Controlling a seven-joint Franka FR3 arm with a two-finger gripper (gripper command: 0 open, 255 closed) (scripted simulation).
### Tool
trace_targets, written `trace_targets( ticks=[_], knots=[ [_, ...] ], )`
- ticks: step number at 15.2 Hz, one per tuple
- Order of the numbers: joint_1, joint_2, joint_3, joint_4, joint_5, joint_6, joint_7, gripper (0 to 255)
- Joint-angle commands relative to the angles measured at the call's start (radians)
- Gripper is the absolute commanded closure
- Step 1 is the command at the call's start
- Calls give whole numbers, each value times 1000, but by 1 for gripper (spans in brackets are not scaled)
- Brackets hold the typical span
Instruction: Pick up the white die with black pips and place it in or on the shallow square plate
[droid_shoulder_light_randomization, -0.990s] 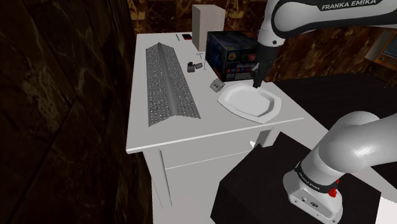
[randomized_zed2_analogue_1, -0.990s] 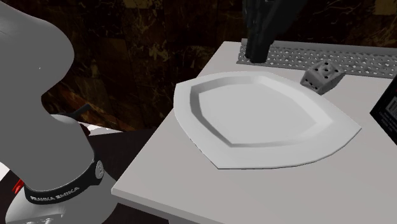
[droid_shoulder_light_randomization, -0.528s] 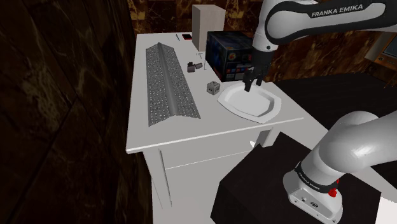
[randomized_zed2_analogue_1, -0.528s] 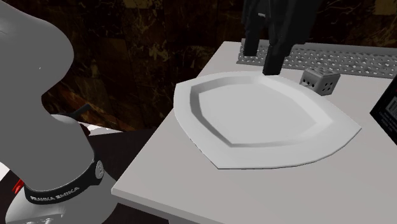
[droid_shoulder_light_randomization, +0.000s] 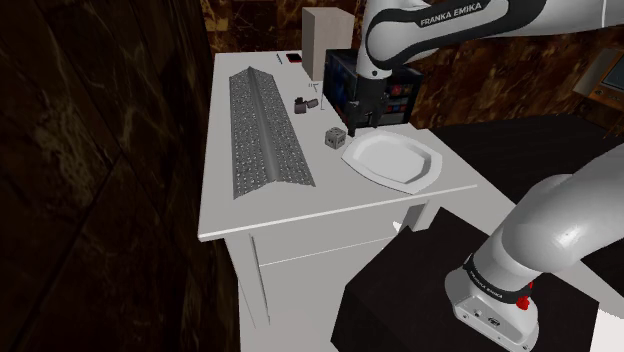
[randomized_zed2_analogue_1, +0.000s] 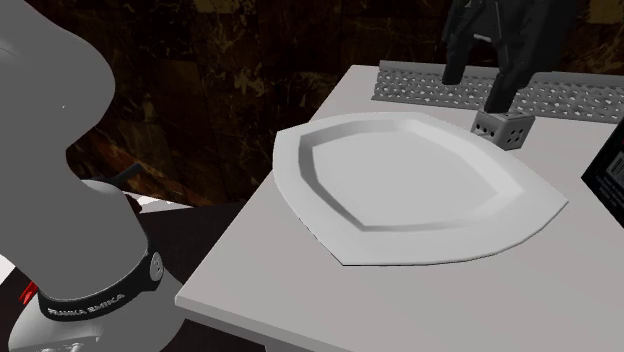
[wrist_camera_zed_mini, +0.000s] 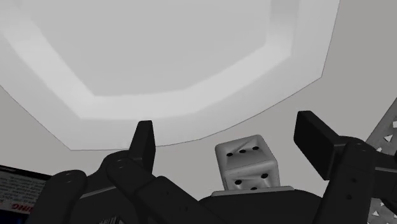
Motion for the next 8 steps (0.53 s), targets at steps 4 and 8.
trace_targets(
  ticks=[4,8],
  knots=[
    [9,208,30,182,-10,27,78,0],
    [11,244,32,178,-13,67,88,0]
  ],
)
